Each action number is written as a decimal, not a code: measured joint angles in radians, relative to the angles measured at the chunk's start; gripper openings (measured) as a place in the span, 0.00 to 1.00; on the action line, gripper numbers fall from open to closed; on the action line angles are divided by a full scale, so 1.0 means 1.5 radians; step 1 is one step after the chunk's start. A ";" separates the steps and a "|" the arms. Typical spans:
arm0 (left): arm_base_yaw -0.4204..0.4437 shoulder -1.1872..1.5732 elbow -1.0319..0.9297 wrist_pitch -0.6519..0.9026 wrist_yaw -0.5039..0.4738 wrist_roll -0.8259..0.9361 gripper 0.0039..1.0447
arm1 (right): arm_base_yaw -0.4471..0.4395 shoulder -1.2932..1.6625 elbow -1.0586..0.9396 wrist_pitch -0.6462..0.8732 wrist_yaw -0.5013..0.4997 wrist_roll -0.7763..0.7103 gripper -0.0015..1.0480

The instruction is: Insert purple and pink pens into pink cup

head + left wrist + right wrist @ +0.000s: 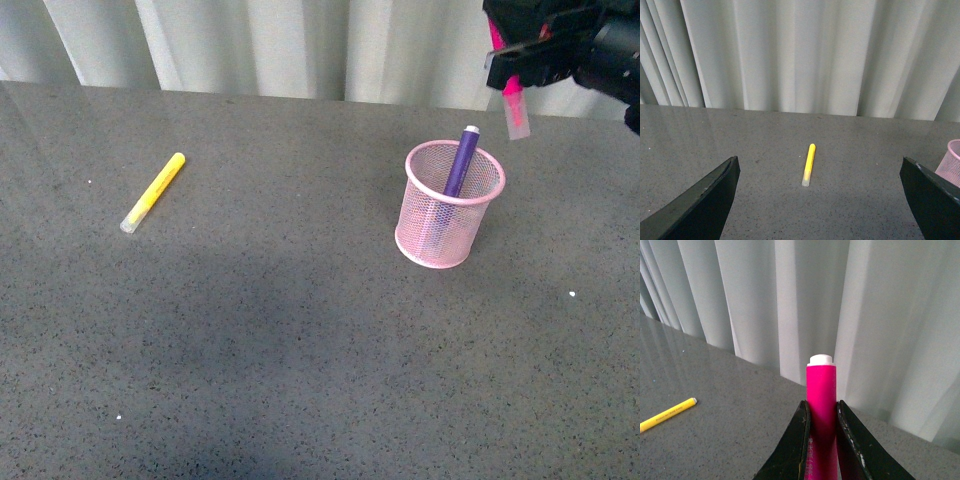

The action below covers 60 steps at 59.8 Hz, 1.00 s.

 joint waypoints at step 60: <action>0.000 0.000 0.000 0.000 0.000 0.000 0.94 | 0.038 0.135 0.046 0.075 -0.029 0.027 0.47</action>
